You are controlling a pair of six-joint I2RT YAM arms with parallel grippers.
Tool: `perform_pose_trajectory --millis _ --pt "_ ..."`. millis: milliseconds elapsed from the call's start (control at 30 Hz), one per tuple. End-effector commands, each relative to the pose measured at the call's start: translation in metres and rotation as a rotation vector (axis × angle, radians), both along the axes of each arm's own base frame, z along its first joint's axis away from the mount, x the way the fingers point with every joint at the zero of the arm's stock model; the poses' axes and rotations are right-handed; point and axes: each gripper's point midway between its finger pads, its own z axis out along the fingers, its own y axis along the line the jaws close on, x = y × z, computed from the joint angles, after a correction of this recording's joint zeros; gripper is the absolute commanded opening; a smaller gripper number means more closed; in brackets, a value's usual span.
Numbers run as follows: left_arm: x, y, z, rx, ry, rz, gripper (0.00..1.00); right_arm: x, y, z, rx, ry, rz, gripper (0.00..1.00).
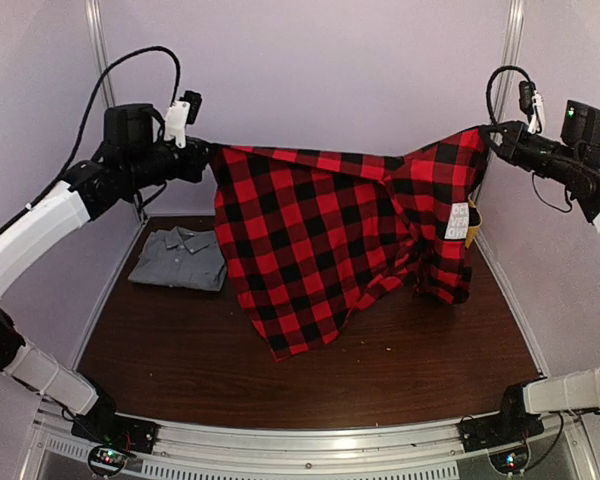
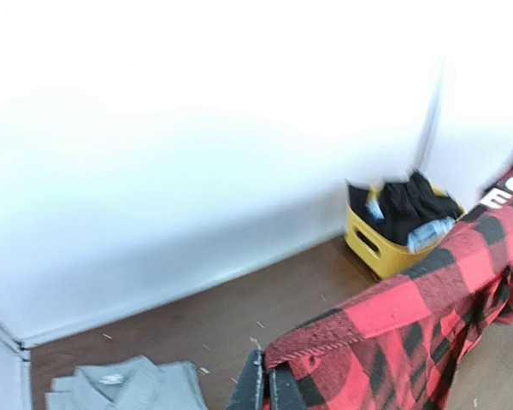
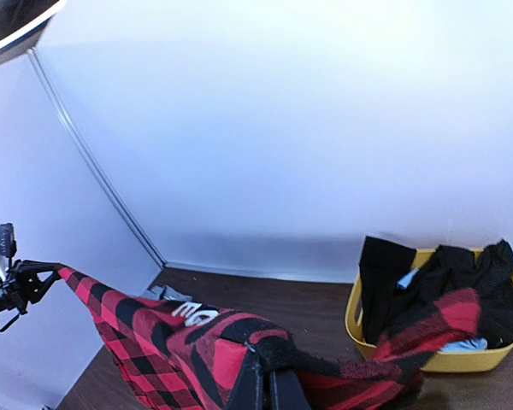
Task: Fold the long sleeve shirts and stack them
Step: Flatten out the crumpled shirt at the center of the board.
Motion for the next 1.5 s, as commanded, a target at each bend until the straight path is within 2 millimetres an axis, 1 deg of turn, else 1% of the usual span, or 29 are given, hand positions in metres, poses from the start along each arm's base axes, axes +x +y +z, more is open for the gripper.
perform_pose_trajectory --millis 0,33,133,167,267,333,433,500,600,767,867,900,933,1000,1133,1233,1300,1367,1400,1467 --pt "-0.002 0.028 0.055 -0.036 -0.066 0.064 0.00 -0.012 0.019 0.052 0.077 -0.099 0.119 0.00" --pt "-0.003 0.028 0.062 -0.031 -0.073 0.062 0.00 -0.014 0.022 0.060 0.089 -0.111 0.140 0.00" --pt "-0.007 0.030 0.089 -0.044 -0.110 0.055 0.00 -0.018 0.023 0.079 0.098 -0.140 0.151 0.00" --pt "-0.009 0.030 0.100 -0.054 -0.124 0.049 0.00 -0.022 0.023 0.088 0.101 -0.157 0.155 0.00" --pt "-0.020 0.030 0.128 -0.090 -0.161 0.020 0.00 -0.033 0.025 0.106 0.112 -0.189 0.172 0.00" --pt "-0.031 0.026 0.144 -0.113 -0.177 -0.029 0.00 -0.044 0.029 0.116 0.120 -0.205 0.209 0.00" --pt "-0.051 0.028 0.164 -0.139 -0.199 -0.078 0.00 -0.060 0.036 0.127 0.128 -0.219 0.263 0.00" --pt "-0.062 0.029 0.171 -0.156 -0.203 -0.107 0.00 -0.073 0.038 0.134 0.131 -0.233 0.287 0.00" --pt "-0.087 0.030 0.181 -0.201 -0.208 -0.168 0.00 -0.094 0.040 0.144 0.134 -0.255 0.311 0.00" --pt "-0.133 0.032 0.200 -0.292 -0.211 -0.295 0.00 -0.140 0.050 0.163 0.175 -0.289 0.424 0.00" --pt "-0.166 0.044 0.215 -0.334 -0.242 -0.336 0.00 -0.174 0.052 0.176 0.183 -0.326 0.461 0.00" --pt "-0.182 0.052 0.221 -0.349 -0.262 -0.347 0.00 -0.187 0.052 0.181 0.186 -0.341 0.474 0.00" --pt "-0.189 0.055 0.223 -0.361 -0.268 -0.350 0.00 -0.198 0.053 0.185 0.193 -0.356 0.490 0.00" --pt "-0.216 0.068 0.232 -0.392 -0.298 -0.371 0.00 -0.220 0.055 0.191 0.217 -0.378 0.534 0.00" --pt "-0.254 0.084 0.240 -0.442 -0.329 -0.410 0.00 -0.260 0.058 0.202 0.253 -0.420 0.606 0.00" --pt "-0.275 0.096 0.245 -0.469 -0.354 -0.419 0.00 -0.291 0.059 0.213 0.270 -0.459 0.650 0.00" --pt "-0.280 0.102 0.246 -0.477 -0.365 -0.404 0.00 -0.305 0.058 0.218 0.273 -0.482 0.662 0.00" --pt "-0.277 0.104 0.244 -0.473 -0.360 -0.380 0.00 -0.310 0.058 0.219 0.276 -0.489 0.662 0.00" --pt "-0.272 0.103 0.241 -0.466 -0.351 -0.368 0.00 -0.308 0.057 0.218 0.274 -0.485 0.657 0.00" --pt "-0.255 0.100 0.234 -0.449 -0.322 -0.323 0.00 -0.290 0.057 0.212 0.271 -0.453 0.626 0.00"
